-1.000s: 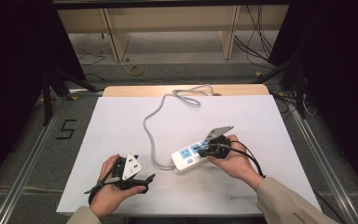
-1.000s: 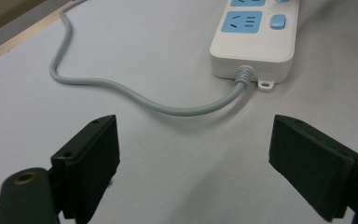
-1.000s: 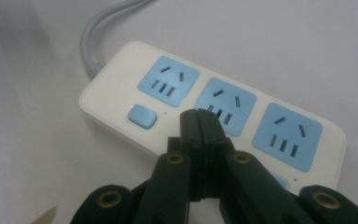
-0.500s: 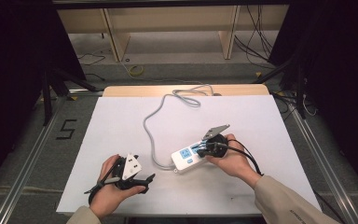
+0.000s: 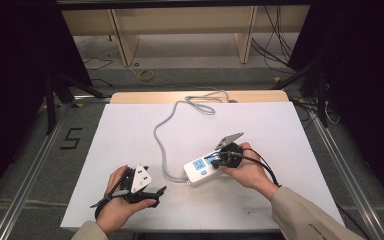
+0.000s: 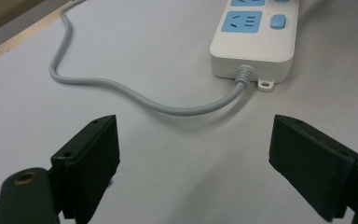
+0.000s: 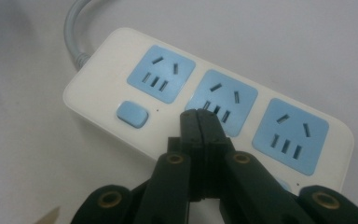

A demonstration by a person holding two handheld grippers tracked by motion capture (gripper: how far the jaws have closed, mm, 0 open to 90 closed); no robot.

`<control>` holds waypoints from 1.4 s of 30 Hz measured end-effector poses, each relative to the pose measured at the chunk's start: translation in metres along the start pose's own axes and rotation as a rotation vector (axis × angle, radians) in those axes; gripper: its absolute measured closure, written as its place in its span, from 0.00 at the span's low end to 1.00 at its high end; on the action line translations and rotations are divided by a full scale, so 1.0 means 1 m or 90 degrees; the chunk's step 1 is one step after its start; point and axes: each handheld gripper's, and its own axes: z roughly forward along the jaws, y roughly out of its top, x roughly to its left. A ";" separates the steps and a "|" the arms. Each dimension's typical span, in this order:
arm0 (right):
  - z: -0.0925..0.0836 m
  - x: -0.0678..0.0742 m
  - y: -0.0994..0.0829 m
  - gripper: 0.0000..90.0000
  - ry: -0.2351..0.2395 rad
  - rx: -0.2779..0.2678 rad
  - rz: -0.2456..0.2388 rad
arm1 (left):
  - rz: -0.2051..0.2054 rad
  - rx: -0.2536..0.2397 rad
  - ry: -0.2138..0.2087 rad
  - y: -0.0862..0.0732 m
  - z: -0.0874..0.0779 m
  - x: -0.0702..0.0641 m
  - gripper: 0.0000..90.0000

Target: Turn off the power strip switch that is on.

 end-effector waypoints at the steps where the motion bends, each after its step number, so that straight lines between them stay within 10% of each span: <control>1: 0.000 0.000 0.000 1.00 0.000 0.003 -0.001 | 0.002 0.000 0.000 0.000 0.000 0.000 0.17; 42: 0.001 -0.003 0.003 1.00 0.011 0.022 0.040 | -0.004 0.000 0.000 0.001 0.002 -0.002 0.18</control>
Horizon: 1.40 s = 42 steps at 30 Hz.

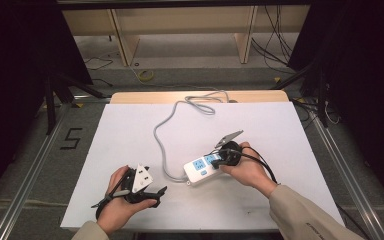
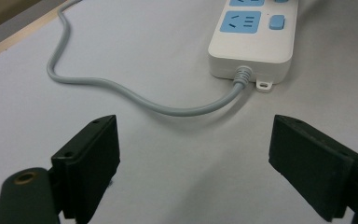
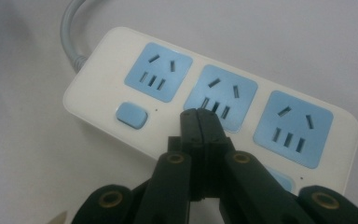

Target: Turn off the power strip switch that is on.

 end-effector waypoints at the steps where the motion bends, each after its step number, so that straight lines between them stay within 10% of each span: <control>1: 0.000 0.000 0.000 1.00 0.000 0.001 0.000 | 0.001 0.000 0.000 0.000 0.000 0.000 0.18; 42: 0.000 0.003 0.003 1.00 -0.010 0.013 -0.014 | 0.000 -0.002 0.000 0.001 0.000 0.000 0.18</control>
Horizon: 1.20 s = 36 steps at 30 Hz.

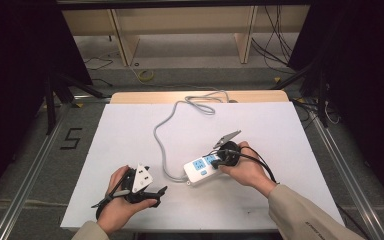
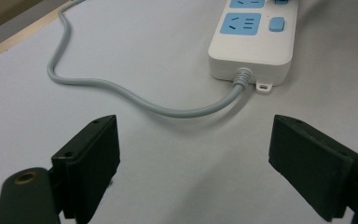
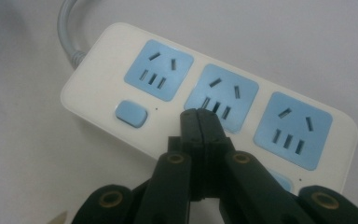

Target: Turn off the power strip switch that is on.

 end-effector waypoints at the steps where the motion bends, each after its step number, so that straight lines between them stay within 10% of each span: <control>1: 0.000 0.000 0.000 1.00 -0.001 0.000 -0.001 | 0.000 0.000 0.000 0.000 0.000 0.000 0.18; 36: 0.000 0.000 0.000 1.00 -0.003 0.000 -0.007 | -0.001 -0.001 0.000 0.000 0.000 0.000 0.18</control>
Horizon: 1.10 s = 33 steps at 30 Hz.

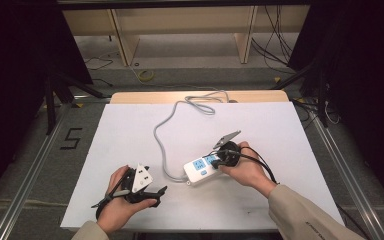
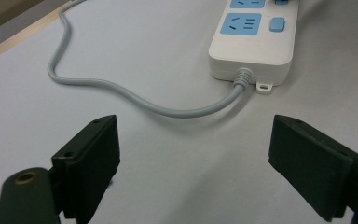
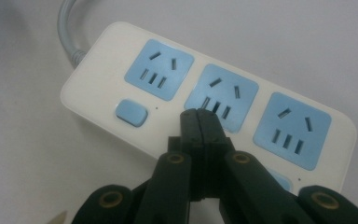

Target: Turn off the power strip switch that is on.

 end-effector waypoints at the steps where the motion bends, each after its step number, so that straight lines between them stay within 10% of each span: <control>1: 0.000 0.000 0.000 1.00 0.000 0.000 0.000 | 0.000 0.000 0.000 0.000 0.000 0.000 0.18; 33: -0.003 0.000 0.001 1.00 -0.006 -0.005 -0.002 | 0.000 0.000 0.001 0.000 0.000 0.000 0.18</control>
